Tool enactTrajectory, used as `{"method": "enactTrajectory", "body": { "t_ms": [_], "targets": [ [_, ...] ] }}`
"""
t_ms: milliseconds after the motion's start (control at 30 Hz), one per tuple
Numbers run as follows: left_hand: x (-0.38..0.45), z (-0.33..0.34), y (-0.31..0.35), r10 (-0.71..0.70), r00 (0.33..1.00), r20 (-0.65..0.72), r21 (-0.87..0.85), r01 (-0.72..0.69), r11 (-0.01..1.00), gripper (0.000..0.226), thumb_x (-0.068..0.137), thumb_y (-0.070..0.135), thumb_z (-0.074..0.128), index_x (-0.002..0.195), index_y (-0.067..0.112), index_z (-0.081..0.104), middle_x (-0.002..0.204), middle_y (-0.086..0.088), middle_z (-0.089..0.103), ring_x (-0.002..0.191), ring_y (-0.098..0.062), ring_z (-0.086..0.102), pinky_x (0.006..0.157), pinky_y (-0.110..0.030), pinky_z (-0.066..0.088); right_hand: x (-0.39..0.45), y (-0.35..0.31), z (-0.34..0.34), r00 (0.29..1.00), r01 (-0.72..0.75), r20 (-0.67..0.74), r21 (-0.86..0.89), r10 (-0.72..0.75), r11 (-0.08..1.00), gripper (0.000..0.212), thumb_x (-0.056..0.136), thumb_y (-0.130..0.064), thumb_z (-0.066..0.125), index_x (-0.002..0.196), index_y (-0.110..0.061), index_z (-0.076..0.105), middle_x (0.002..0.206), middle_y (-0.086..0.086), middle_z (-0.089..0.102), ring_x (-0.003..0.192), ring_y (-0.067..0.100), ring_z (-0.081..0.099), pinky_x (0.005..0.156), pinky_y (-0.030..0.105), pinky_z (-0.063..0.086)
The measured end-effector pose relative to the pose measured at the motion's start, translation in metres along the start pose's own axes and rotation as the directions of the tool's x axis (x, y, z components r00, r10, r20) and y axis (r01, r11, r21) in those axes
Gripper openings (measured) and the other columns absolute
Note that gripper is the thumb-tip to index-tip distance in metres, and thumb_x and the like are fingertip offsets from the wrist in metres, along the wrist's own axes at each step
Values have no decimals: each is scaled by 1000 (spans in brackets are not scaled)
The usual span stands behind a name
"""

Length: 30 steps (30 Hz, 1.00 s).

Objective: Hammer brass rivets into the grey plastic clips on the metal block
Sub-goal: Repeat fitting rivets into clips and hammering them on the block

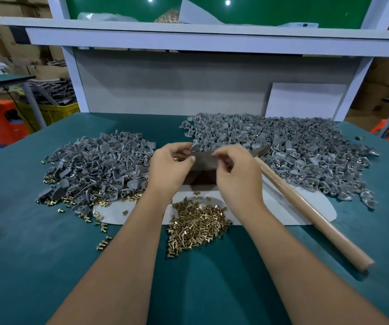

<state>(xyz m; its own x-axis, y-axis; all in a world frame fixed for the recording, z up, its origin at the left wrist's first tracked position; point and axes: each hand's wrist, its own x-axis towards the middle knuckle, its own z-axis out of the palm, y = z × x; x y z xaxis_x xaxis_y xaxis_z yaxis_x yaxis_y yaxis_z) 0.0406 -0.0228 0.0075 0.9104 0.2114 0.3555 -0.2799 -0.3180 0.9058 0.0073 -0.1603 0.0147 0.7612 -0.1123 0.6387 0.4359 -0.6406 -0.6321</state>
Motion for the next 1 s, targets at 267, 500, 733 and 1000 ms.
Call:
{"method": "enactTrajectory", "body": {
  "t_ms": [267, 500, 733, 1000],
  "targets": [
    [-1, 4, -6, 74, 997, 21, 188, -77, 979, 12, 86, 21, 73, 96, 26, 77, 91, 17, 68, 94, -2, 60, 84, -23, 50, 5, 11, -2, 996, -45, -73, -1, 45, 999, 25, 80, 7, 58, 83, -15, 70, 88, -10, 60, 80, 5, 56, 75, 16, 46],
    [-4, 3, -3, 122, 992, 45, 301, -129, 945, 12, 87, 26, 71, 97, 28, 76, 94, 11, 67, 110, -21, 55, 95, -46, 48, 6, 13, 2, 999, 23, -30, -70, -25, 997, 29, 87, 4, 56, 111, -5, 69, 104, -7, 53, 91, 3, 49, 82, 3, 37],
    [-9, 4, -1, 175, 984, 19, 387, -168, 907, 11, 87, 30, 70, 97, 27, 73, 87, 18, 57, 111, -16, 45, 100, -45, 40, 4, 15, 3, 1000, -14, -27, -28, 14, 1000, 17, 86, 6, 56, 90, -4, 69, 103, 1, 56, 89, 8, 53, 80, 15, 45],
    [-5, 6, -1, 132, 989, -60, 445, -92, 891, 14, 87, 45, 68, 84, 31, 66, 96, 12, 67, 106, -15, 48, 96, -41, 38, 2, 13, 3, 998, -60, -28, -63, 58, 996, 12, 86, -4, 59, 88, -15, 62, 103, -6, 51, 87, 11, 55, 73, 27, 50]
  ]
}}
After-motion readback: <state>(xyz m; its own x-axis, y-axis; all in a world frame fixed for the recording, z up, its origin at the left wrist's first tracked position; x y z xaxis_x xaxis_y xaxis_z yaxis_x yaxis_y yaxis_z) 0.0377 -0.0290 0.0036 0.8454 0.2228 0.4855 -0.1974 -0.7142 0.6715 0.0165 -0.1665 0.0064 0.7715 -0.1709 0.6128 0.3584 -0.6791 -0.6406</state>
